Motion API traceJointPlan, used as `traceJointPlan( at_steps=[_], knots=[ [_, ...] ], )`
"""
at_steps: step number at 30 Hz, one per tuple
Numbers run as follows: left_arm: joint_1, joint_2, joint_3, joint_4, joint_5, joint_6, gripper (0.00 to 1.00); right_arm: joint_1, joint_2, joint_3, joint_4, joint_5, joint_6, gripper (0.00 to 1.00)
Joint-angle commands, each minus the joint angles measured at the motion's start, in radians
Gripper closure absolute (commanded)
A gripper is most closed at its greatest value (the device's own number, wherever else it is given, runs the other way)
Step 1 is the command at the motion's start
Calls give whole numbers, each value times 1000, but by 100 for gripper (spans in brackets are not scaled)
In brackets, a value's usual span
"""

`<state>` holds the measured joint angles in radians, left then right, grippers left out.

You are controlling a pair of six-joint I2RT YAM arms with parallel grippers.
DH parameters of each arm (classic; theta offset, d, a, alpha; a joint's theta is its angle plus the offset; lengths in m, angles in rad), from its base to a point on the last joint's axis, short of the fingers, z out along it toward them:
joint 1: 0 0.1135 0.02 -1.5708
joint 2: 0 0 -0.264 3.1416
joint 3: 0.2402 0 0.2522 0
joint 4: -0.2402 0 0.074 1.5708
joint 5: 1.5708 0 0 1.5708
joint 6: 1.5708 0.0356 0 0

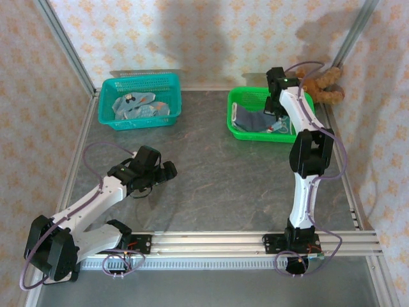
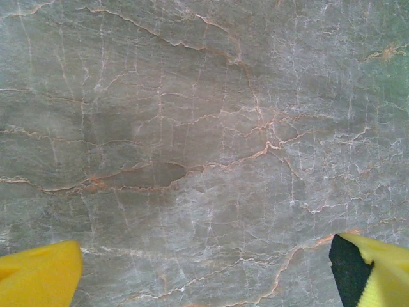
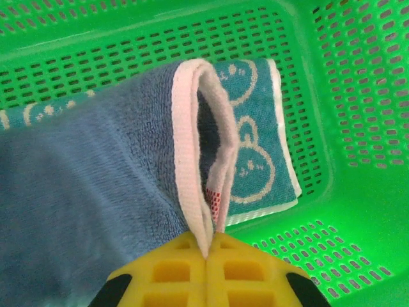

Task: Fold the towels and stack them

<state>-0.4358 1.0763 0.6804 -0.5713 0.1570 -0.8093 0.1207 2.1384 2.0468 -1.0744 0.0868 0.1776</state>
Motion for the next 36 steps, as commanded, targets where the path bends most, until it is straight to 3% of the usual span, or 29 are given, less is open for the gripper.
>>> traceJointPlan(
  at_steps=[1,20,36],
  knots=[
    [8,2,28,-14,-3,16,0,-4,-22,-11,15,37,-13,100],
    [7,-7,11,-8,2,8,0,-4,-67,111,-13,-103,1,100],
    [7,-14,1,-1,4,2,0,-4,-90,192,-50,-115,21,100]
  ],
)
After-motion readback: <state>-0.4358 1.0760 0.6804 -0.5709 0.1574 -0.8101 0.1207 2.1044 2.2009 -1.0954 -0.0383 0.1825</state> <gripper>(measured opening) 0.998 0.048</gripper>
